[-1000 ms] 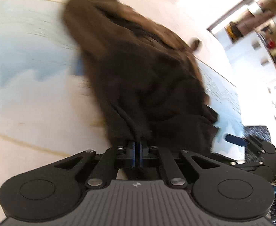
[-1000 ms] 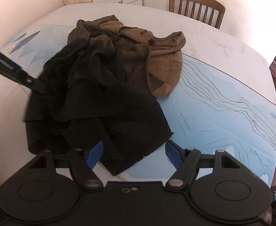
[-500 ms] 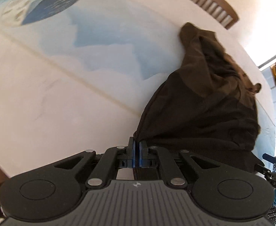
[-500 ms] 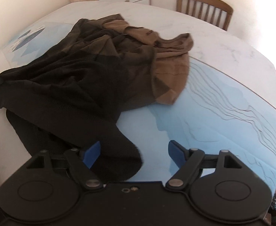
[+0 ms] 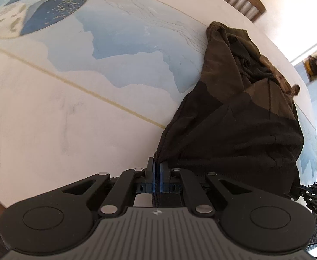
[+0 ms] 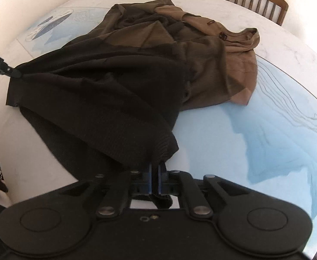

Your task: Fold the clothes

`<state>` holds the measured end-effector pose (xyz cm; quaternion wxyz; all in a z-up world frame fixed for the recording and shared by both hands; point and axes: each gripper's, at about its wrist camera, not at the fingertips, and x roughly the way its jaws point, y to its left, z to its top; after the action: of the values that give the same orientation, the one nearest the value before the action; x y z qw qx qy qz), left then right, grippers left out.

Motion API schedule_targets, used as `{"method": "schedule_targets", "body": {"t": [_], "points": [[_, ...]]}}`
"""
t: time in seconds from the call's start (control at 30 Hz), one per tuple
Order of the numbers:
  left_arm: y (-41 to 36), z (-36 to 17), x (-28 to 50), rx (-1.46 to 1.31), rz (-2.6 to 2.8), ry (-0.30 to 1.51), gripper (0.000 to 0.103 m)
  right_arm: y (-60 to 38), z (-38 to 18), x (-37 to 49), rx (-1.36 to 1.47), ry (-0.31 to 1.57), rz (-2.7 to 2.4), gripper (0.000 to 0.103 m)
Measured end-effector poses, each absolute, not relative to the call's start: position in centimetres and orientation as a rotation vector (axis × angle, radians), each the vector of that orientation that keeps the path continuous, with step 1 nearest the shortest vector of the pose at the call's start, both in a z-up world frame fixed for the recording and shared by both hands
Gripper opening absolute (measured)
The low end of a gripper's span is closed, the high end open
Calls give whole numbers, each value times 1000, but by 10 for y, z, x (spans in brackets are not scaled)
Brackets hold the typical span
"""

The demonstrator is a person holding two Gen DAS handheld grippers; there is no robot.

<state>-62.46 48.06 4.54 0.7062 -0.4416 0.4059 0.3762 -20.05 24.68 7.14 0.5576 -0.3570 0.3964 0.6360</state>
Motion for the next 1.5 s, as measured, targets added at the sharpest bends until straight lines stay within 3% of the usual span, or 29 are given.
{"method": "schedule_targets", "body": {"t": [0.57,1.07,1.17,1.27,1.3,1.33,1.5], "points": [[520,38,-676,-786,510,1102,2,157,95,-337,-702,1210,1410,103],[540,40,-691,-818,454,1097,3,207,104,-267,-408,1135,1030,103],[536,38,-690,-875,391,1093,11,219,101,-256,-301,1185,999,103],[529,38,-688,-899,351,1079,44,235,99,-248,-264,1186,980,103],[527,40,-688,-903,340,1070,65,240,98,-246,-250,1184,966,103],[525,42,-687,-903,327,1058,70,243,97,-242,-228,1186,950,103],[520,42,-681,-899,323,1062,70,269,82,-218,-124,1227,865,103]]}}
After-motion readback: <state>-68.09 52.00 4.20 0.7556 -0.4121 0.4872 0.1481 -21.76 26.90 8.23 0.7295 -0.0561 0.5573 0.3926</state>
